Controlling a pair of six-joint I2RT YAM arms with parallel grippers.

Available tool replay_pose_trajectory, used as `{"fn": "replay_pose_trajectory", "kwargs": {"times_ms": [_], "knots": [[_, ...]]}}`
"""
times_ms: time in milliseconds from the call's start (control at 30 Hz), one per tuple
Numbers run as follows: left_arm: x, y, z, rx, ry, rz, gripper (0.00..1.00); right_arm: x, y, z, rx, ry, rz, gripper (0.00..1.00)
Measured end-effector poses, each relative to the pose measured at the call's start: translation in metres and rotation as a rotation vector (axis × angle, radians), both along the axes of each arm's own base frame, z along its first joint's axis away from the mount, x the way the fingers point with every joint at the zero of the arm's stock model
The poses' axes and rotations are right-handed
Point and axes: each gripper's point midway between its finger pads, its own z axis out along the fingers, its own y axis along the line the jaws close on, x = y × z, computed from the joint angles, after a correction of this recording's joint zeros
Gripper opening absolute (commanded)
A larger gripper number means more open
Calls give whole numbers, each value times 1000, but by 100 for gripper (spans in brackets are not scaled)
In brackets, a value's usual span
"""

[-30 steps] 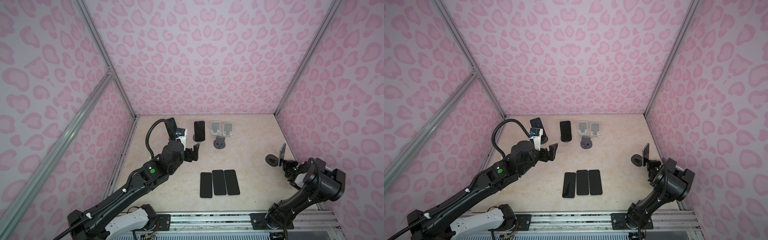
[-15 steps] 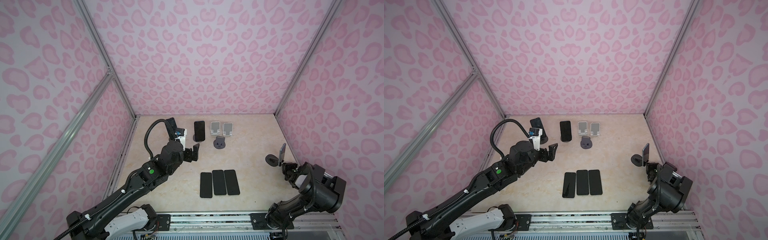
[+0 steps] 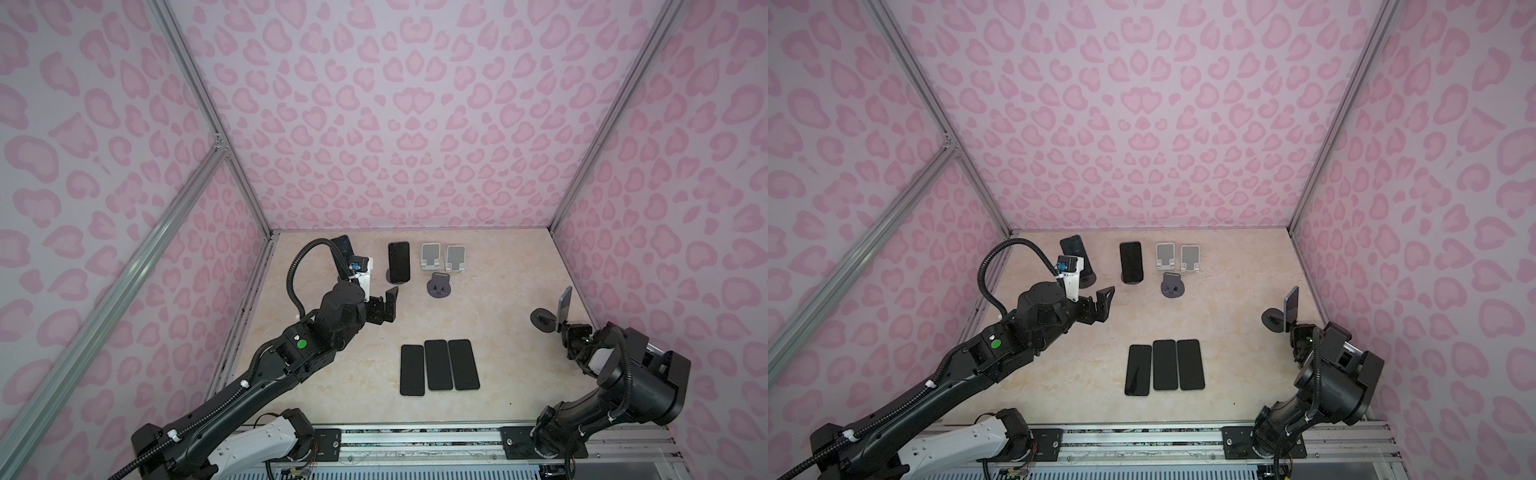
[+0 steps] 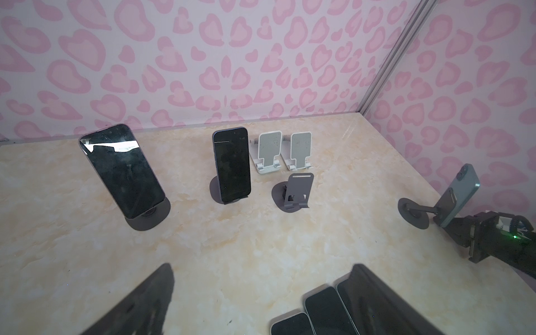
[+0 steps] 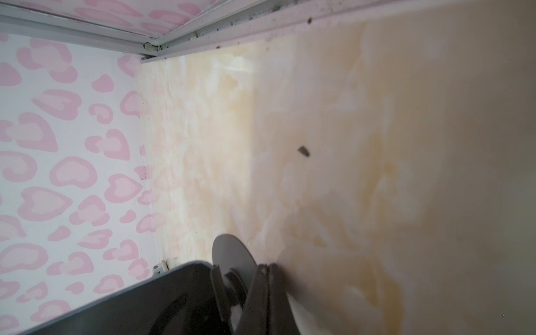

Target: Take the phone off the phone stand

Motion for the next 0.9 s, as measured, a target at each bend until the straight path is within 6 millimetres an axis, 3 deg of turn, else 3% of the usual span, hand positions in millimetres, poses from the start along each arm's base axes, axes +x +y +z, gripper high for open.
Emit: {"fn": "replay_pose_trajectory", "kwargs": {"times_ms": [367,900], "knots": [[0,0,-1,5,-1,2,97,13,9,1,5,-27,32,0],[0,1,-1,5,-1,2,97,35,50,2,16,-13,132,0]]}}
